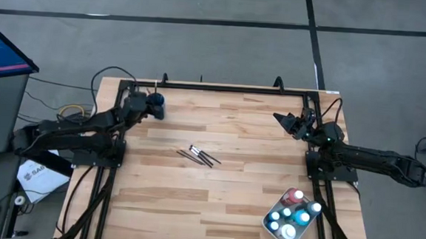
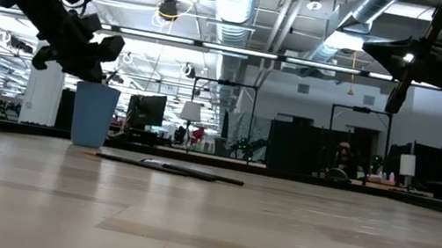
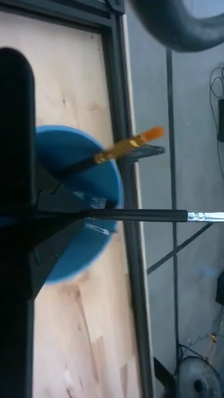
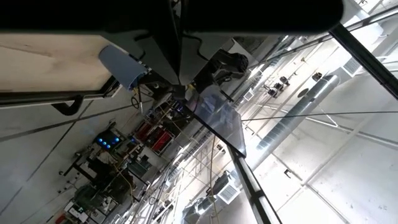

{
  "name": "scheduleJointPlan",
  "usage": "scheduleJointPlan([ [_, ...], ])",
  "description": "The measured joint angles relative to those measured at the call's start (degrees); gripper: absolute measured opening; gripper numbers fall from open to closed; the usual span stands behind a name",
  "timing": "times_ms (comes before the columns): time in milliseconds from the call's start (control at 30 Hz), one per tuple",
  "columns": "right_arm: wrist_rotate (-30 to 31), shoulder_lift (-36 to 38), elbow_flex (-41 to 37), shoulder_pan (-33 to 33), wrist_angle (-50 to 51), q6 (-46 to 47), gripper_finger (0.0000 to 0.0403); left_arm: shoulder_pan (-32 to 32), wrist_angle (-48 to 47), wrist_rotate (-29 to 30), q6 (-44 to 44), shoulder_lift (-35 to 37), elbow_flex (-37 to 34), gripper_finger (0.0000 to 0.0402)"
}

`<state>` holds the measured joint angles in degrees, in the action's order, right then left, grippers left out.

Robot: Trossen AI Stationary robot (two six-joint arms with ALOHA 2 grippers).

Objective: Pick & Place Paint Supplies
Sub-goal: Put the silver paint brush into the blue cup

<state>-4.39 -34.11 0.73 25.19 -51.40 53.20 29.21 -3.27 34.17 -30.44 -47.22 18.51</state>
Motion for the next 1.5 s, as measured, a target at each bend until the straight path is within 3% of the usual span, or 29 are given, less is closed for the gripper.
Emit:
scheduleJointPlan([
  [367, 0.05, 0.0, 0.0, 0.02, 0.0, 0.28, 0.0, 0.0, 1.59, 0.32, 1.64, -0.02, -1.19, 0.002],
  [733, 1.48, 0.0, -0.02, 0.02, -0.02, 0.35, 0.0, 0.0, 2.16, -3.57, 3.46, 0.55, -0.66, 0.0122],
  [933, 1.48, 0.01, 0.0, 0.02, -0.07, 0.43, 0.0, 0.0, 2.1, -11.79, 7.64, 2.55, 4.96, 0.0148],
  [1133, 1.45, -0.1, 0.34, -0.02, 0.88, 0.38, 0.0, -0.48, 2.26, -31.12, 8.01, 1.28, 12.17, 0.0146],
  [1233, 1.19, -0.6, 3.85, -0.86, 8.31, -0.48, 0.0, -2.08, -0.13, -37.51, 6.09, 0.78, 14.3, 0.0144],
  [1367, 0.38, -5.67, 16.15, -4.57, 29.88, -6.84, 0.0, -3.89, -1.48, -37.59, 5.74, 2.93, 15.31, 0.0125],
  [1500, 2.68, -17.18, 30.86, -8.45, 48.92, -14.08, 0.0, -4.13, -1.9, -37.47, 5.74, 6.01, 15.31, 0.0097],
])
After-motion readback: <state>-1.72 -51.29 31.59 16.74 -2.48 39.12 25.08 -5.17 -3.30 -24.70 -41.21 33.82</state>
